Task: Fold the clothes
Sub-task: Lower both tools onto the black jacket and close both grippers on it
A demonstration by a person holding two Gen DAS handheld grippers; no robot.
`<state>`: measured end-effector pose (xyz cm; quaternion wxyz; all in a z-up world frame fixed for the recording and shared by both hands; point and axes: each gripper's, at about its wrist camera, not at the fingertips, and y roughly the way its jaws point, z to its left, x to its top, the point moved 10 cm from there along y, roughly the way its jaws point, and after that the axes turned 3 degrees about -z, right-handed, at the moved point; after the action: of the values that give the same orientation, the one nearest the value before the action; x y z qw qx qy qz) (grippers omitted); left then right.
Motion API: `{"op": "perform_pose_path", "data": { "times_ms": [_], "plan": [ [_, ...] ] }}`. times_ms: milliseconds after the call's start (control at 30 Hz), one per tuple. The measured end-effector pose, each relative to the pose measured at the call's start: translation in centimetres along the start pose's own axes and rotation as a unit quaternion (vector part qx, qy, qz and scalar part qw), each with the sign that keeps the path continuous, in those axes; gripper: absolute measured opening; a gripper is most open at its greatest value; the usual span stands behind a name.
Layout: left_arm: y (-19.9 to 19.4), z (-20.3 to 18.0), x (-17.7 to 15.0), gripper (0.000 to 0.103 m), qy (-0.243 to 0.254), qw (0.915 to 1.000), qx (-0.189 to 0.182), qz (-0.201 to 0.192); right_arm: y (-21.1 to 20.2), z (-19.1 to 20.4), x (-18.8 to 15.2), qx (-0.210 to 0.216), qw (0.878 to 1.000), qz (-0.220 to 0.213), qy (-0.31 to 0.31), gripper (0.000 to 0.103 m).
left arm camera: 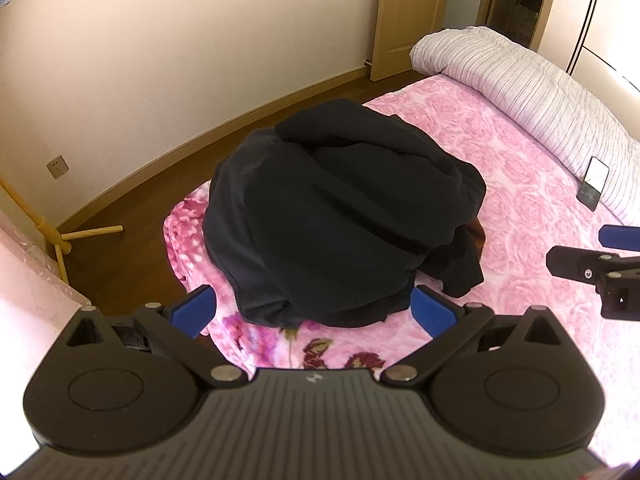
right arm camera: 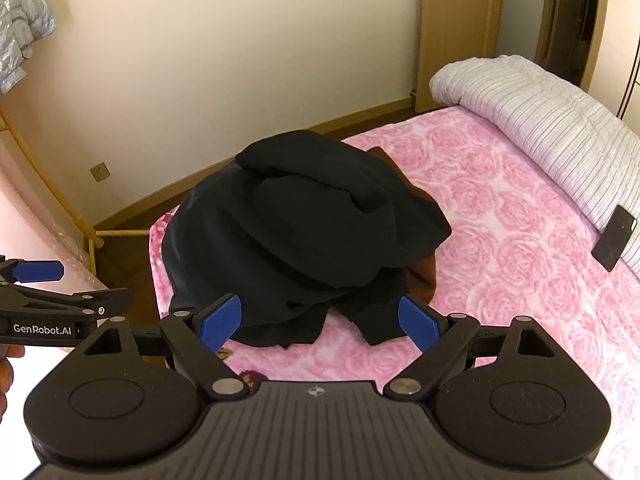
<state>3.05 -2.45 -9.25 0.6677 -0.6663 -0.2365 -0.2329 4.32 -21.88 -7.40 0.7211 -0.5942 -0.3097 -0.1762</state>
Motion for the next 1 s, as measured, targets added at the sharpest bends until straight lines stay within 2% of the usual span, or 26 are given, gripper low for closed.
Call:
{"op": "perform_pose_path", "data": {
  "times_ms": [300, 500, 600, 800, 1000],
  "plan": [
    [-0.8, -1.3, -1.4, 0.102, -0.001, 0.9999, 0.013, 0.007, -1.0, -1.8, -0.9, 0.014, 1.0, -0.003, -0.004, 0.088],
    [-0.4, -1.4, -2.1, 0.102, 0.0, 0.9997, 0.016, 0.018, 0.0, -2.1, -1.3, 0.025, 1.0, 0.004, -0.001, 0.088],
    [1.5, -0.5, -1.4, 0.102, 0.007, 0.9994, 0.017, 0.028, 1.4, -2.4, -1.1, 0.021, 1.0, 0.011, 0.006, 0.088],
    [7.9, 1.4, 1.1, 0.102, 0.016, 0.9984, -0.002, 0.053, 5.9, -3.5, 1.0, -0.008, 0.999, 0.031, 0.015, 0.088],
    [15.0, 4.5, 4.2, 0.102, 0.012, 0.9972, -0.027, 0.068, 11.4, -4.8, 4.4, -0.034, 0.998, 0.049, 0.004, 0.088]
  ]
}}
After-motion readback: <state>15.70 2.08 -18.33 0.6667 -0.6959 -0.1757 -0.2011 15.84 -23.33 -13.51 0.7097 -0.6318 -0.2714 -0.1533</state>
